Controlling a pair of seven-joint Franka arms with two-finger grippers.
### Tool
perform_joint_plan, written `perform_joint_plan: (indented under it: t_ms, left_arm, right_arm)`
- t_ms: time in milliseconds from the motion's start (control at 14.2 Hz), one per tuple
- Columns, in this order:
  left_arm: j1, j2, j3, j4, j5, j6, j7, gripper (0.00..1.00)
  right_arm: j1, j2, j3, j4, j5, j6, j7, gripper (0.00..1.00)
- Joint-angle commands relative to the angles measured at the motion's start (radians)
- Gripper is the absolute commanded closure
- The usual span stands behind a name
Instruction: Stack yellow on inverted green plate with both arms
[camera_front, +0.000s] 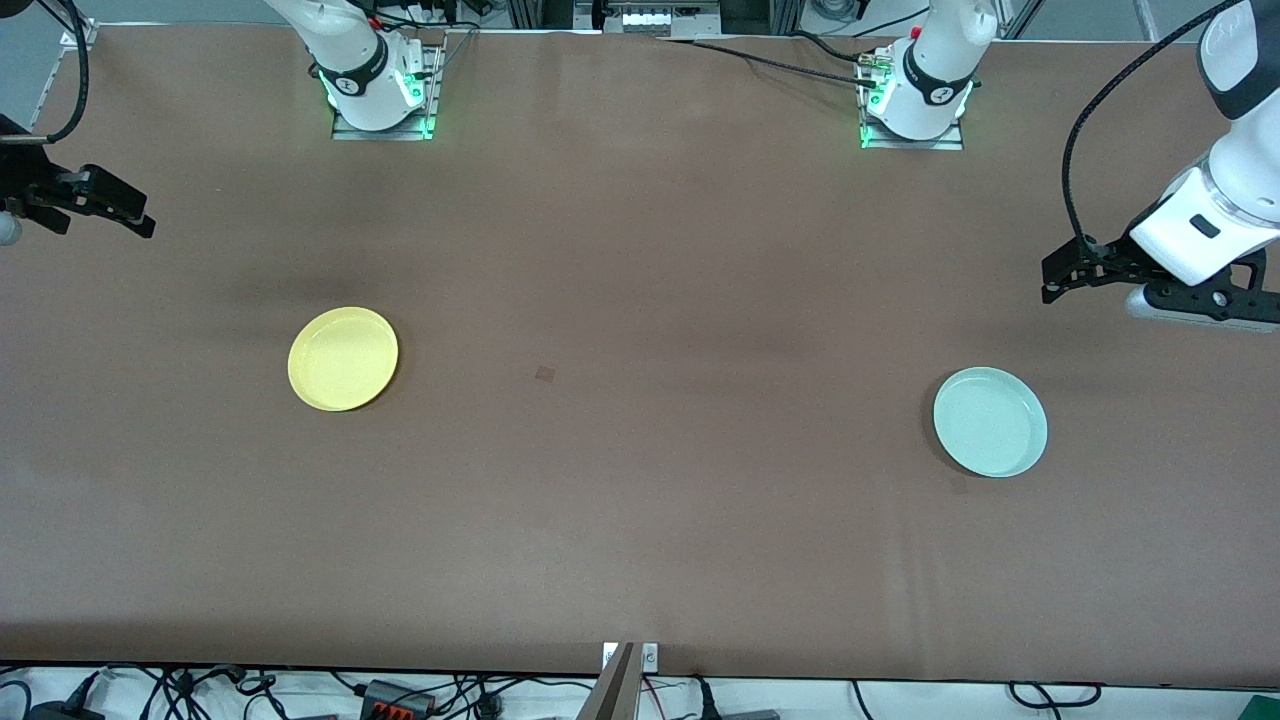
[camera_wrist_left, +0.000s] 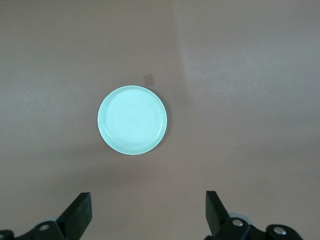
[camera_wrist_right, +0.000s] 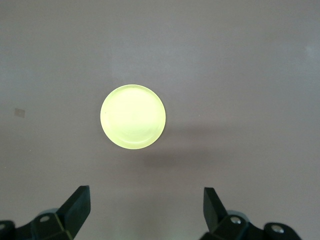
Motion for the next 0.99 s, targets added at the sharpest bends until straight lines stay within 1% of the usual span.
perform_joint_plan:
  t_ms: [0, 915]
  left_arm:
    - [-0.010, -0.008, 0.005, 0.005, 0.022, -0.004, -0.016, 0.00]
    - [-0.012, -0.008, 0.005, 0.005, 0.022, -0.004, -0.016, 0.00]
  right_arm:
    - [-0.014, -0.003, 0.006, 0.002, 0.004, -0.011, -0.008, 0.00]
    - [-0.022, 0.017, 0.000, 0.000, 0.008, -0.017, -0.010, 0.00]
